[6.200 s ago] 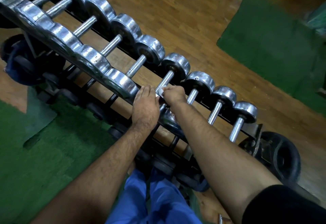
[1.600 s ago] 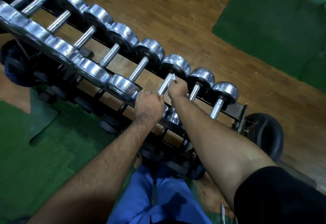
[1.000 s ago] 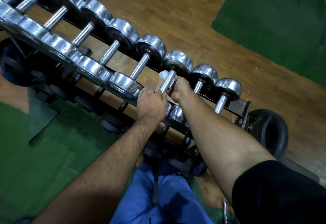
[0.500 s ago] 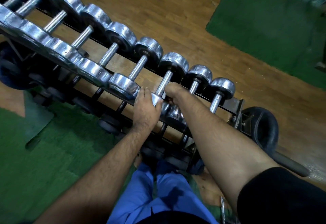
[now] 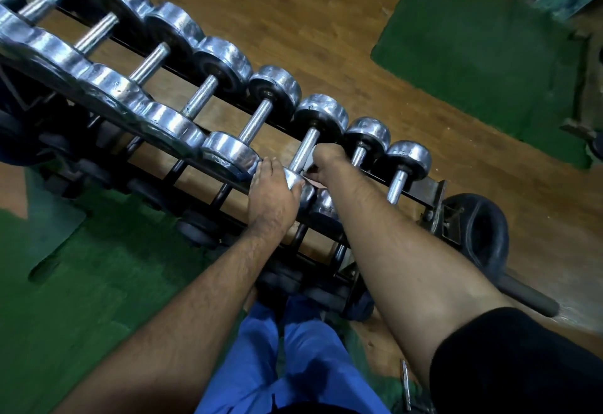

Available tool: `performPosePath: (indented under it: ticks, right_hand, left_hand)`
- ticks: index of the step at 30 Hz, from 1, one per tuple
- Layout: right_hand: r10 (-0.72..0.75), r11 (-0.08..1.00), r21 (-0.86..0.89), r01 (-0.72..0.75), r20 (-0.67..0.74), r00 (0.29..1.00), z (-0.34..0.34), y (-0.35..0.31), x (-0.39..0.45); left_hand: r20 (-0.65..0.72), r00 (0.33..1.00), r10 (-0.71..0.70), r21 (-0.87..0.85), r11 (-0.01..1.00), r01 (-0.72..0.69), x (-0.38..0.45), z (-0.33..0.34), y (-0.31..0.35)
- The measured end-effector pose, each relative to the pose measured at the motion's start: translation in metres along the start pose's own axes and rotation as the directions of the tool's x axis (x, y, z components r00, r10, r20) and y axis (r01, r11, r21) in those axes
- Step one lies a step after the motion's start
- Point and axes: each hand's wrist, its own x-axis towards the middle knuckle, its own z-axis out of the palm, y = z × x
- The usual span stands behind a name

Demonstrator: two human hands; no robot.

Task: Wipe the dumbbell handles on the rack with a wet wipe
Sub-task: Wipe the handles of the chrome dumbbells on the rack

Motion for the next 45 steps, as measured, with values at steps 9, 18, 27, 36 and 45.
performPosePath:
  ticks: [9, 18, 27, 36, 45]
  right_hand:
    - [-0.091, 0.987, -0.138, 0.086, -0.026, 0.996, 0.008, 0.02, -0.012]
    - [-0.245, 0.928, -0.295, 0.229, -0.019, 0.969, -0.001, 0.025, -0.003]
    - [-0.763, 0.267, -0.652, 0.71, 0.307, 0.569, -0.008, 0.022, 0.001]
    - [-0.542, -0.466, -0.708, 0.531, 0.703, 0.461, -0.027, -0.008, 0.039]
    - [-0.565, -0.44, -0.679, 0.588, 0.718, 0.407, -0.021, 0.002, 0.027]
  left_hand:
    - [0.032, 0.999, 0.035, 0.04, 0.999, -0.036, 0.005, -0.002, -0.002]
    - [0.051, 0.997, 0.052, 0.083, 0.995, -0.056, 0.003, -0.004, -0.002]
    - [0.073, 0.994, 0.075, 0.098, 0.992, -0.082, 0.009, -0.005, -0.006]
    - [0.088, 0.994, 0.067, 0.092, 0.993, -0.075, 0.011, -0.004, -0.009]
    - [0.1, 0.994, 0.041, 0.102, 0.994, -0.051, 0.008, -0.009, -0.003]
